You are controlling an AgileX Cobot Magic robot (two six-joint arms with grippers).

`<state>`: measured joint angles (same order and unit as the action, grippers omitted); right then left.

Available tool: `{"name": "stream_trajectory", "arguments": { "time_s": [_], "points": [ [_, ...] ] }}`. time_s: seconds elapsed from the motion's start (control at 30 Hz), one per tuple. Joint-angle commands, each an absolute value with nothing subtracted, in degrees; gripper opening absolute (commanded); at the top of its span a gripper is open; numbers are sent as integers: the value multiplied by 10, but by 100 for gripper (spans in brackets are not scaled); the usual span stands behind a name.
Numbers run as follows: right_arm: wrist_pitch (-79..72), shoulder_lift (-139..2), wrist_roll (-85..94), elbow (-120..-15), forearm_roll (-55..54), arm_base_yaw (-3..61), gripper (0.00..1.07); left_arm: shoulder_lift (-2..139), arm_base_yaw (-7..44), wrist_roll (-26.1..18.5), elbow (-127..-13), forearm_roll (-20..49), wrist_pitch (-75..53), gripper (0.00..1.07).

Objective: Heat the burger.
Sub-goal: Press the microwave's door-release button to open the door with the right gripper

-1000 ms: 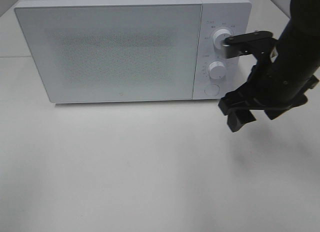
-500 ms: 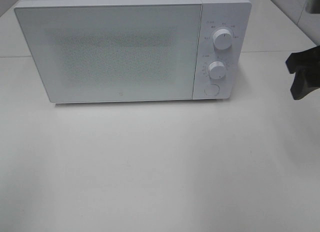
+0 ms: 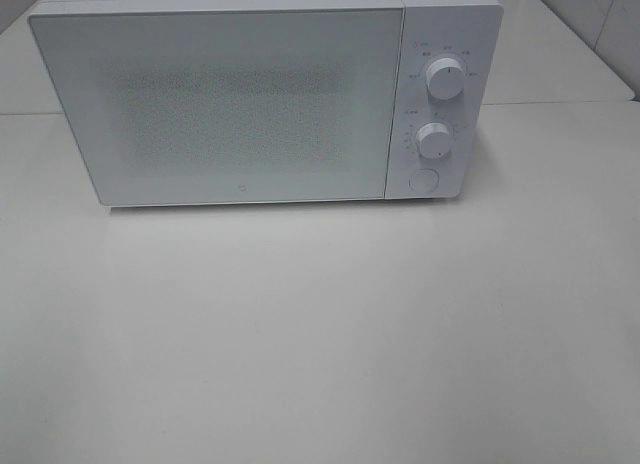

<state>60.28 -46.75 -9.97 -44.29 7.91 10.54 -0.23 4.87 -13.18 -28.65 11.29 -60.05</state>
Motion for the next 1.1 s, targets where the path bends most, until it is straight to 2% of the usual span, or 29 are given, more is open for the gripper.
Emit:
{"name": "stream_trajectory", "arguments": {
  "time_s": [0.03, 0.47, 0.93, 1.1],
  "points": [
    [624, -423, -103, -418, 85, 103, 71, -5, 47, -131, -284, 114, -594, 0],
    [619, -202, -99, -310, 83, 103, 71, -5, 47, -131, -284, 114, -594, 0],
    [578, 11, -25, -290, 30, 103, 71, -5, 47, -131, -284, 114, -594, 0],
    [580, 18, -21, -290, 29, 103, 69, -5, 47, -130, -284, 116, -594, 0]
  ]
}}
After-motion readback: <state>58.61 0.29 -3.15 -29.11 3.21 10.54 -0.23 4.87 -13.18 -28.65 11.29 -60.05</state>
